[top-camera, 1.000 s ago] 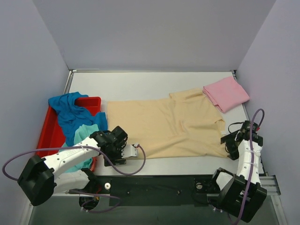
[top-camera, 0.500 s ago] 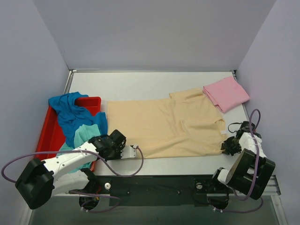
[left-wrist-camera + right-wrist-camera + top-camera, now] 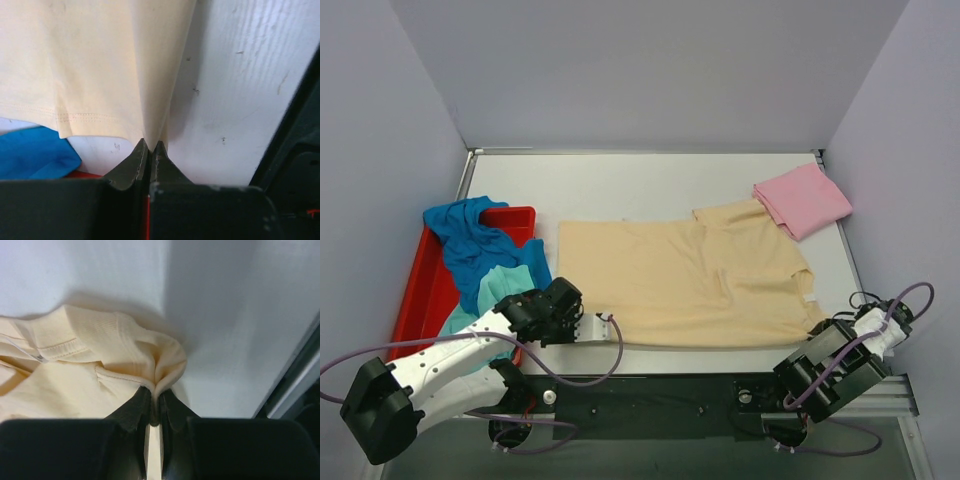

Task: Fold and stack the t-shirts
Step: Fold the flattened tshirt in 1/3 of the way, then grap the side of the flattened tshirt furthest away from the robot with both arms

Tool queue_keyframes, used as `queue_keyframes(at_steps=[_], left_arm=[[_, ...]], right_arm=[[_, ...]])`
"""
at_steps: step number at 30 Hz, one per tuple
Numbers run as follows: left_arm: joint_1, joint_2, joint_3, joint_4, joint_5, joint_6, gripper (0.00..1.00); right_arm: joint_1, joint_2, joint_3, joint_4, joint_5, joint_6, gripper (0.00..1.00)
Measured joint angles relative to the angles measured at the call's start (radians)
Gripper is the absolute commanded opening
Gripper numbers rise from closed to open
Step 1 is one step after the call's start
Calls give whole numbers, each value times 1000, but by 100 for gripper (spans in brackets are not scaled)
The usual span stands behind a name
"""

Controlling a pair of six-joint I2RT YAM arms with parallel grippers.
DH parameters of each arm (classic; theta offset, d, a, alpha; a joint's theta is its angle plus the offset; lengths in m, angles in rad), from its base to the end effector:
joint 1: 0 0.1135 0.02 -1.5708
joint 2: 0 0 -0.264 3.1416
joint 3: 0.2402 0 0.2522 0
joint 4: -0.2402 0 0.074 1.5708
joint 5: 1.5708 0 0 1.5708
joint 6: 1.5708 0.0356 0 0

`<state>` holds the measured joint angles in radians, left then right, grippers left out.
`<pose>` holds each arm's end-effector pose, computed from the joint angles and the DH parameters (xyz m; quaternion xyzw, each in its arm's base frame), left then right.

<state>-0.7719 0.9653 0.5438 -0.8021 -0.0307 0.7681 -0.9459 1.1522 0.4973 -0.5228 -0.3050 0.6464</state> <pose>0.1119 -0.1074 0.1820 0.6837 0.7089 0.0148 0.1727 0.1168 -0.1437 0.1534 0.6720 0.6992 0.1185 0.2131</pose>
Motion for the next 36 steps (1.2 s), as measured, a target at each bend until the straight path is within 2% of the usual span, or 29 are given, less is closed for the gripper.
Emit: queue_keyframes(at_steps=[3,8,10,11,12,13,14,15,20,22,25,28,30,33,36], left_arm=[[-6,-4,18,-23,48,31,0],[-7,-3,77,-115,89,105,0],[-11,-3,97,-145,100,136,19],[-13,-3,103,-156,104,149,40],[-16,0,108,-167,108,161,47],[-18,3,111,-178,109,172,58],[-19,10,115,-193,108,178,73],[-18,18,118,-213,108,185,88],[-19,70,175,-326,109,222,89],[-14,82,213,-335,89,220,92],[33,123,307,-318,75,190,93],[143,231,475,-270,87,125,87],[232,343,618,-224,109,66,86],[342,521,802,-157,131,-19,86],[415,650,903,-117,161,-71,87]], right_arm=[[-109,-8,0,-43,-32,5,0],[-166,-71,23,-132,-33,8,2],[-168,-98,49,-155,-24,8,16],[-168,-103,60,-160,-21,8,30],[-168,-103,68,-164,-17,11,44],[-169,-101,71,-163,-11,13,50],[-172,-97,74,-163,-7,15,55],[-174,-91,77,-163,-5,16,56],[-157,-81,126,-169,-50,27,57],[-104,-96,170,-164,-63,27,65],[133,-184,261,-87,-53,7,73],[408,-264,354,20,-26,-48,73],[558,-249,461,49,-6,-105,73],[645,-147,616,45,72,-183,73],[678,-26,680,66,111,-261,70]])
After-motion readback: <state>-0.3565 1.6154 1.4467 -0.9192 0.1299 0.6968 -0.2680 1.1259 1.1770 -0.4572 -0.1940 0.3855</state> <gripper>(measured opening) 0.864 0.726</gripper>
